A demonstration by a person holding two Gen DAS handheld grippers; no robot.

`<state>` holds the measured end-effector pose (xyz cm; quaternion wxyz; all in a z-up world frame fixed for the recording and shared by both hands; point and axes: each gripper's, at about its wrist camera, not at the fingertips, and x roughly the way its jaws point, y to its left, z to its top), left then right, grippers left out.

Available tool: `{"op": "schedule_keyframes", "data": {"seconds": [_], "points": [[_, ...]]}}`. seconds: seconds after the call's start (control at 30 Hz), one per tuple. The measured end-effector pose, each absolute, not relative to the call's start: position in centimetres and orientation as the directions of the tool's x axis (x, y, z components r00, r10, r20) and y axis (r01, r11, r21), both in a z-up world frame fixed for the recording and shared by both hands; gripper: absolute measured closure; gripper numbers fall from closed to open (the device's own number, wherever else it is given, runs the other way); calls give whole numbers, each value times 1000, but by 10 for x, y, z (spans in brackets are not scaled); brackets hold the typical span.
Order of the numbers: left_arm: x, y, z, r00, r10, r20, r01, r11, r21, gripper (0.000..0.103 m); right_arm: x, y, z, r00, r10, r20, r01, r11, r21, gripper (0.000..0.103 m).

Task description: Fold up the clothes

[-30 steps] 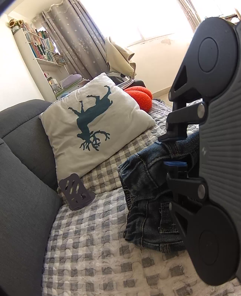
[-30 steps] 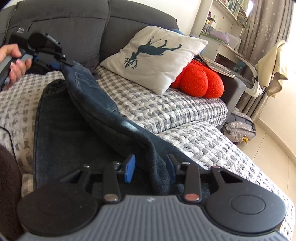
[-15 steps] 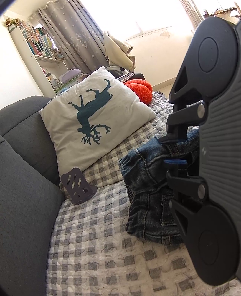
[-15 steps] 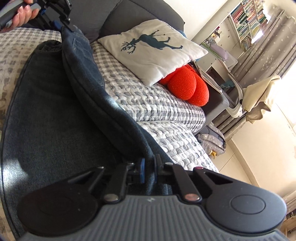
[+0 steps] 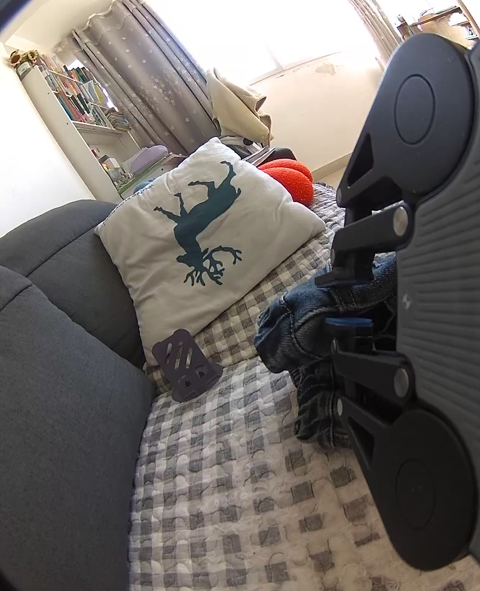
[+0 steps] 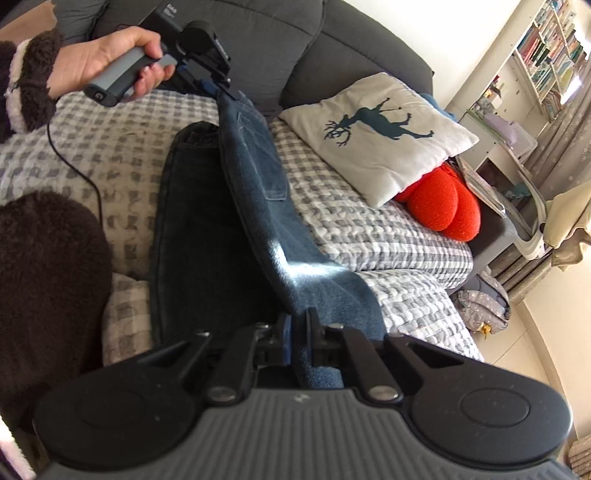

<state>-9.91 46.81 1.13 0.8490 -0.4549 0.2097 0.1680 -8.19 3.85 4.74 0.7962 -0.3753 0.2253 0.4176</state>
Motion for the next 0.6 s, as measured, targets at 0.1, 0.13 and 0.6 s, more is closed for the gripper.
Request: {"op": "schedule_keyframes", "data": {"seconds": [0.1,0.13,0.6], "points": [[-110,475,-12,840,75,-538,-505,470,-724,88,-90,42,29,506,487,-712,-860,348,-373,99],[-114,476,-22,833,70,-549,-516,455,-726,88,-92,42,23,497,483,-721,-865,347,-363,99],[-125,472,-29,823,63,-564,-529,447,-722,63,-91,39,-5,469,477,-744,-868,406,-287,97]]}}
